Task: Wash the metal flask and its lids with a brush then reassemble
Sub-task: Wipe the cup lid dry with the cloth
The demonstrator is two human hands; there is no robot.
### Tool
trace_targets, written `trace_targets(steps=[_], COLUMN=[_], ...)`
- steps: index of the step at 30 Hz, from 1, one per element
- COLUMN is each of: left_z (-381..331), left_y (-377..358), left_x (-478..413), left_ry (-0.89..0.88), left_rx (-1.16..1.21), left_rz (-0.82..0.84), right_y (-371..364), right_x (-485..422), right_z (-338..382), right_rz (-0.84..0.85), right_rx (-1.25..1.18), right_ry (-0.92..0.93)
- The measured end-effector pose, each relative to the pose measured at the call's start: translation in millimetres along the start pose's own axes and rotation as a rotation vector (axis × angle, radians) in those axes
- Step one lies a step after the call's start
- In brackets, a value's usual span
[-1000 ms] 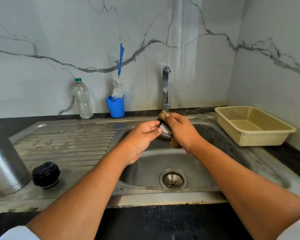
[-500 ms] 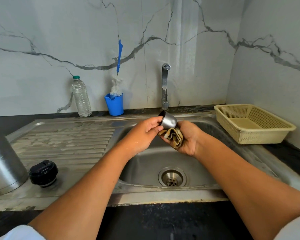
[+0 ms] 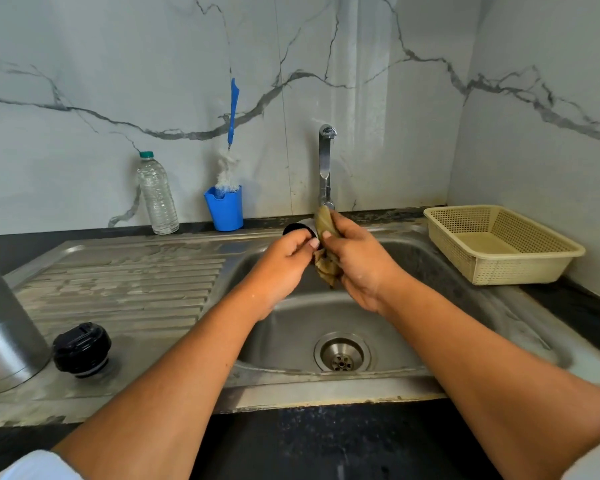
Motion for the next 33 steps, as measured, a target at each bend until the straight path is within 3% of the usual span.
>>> trace_targets(steps=[3,8,16,23,27,33], left_z=[3.1,0.8,4.8,4.1,7.9,13.3], left_y=[6.0,3.2,-5.7,-4.3,-2.7,-7.4], left_x=[2.3,5.6,6.4,5.6,2.3,-1.9], left_ry=[0.055,0.076,0.092,0.008,-0.019,0.009], left_rx=[0.288,0.434,0.315,0.258,0.024,-0.631], left_rz=[-0.037,0.001,0.081,0.129,0.13,0.177], right_y=[-4.9,-7.2,10.2,20.9,19.4,27.3], right_x=[-1.8,-0.4,-5.8,-2.6,-3.0,-2.0], right_z=[0.3,12.3,14.0,-11.8,-20.0,-19.9], right_rz=[0.049,0.066,-0.011,-0.075,-0.093,-0.166], right_rx=[0.227,0.388,0.192,-0.293,-0.379,-0.237], right_ry=[0.128,0.241,0.094,-0.253,-0.371,-0.396])
Point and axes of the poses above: each hand's wrist, its own x-axis away from the middle knuckle, its own y-axis out of the back of the hand, z = x × y, the point moved 6 cm from there along -x, towards the middle knuckle, and after that the axes turned 3 degrees about z, right-handed, at the moved point
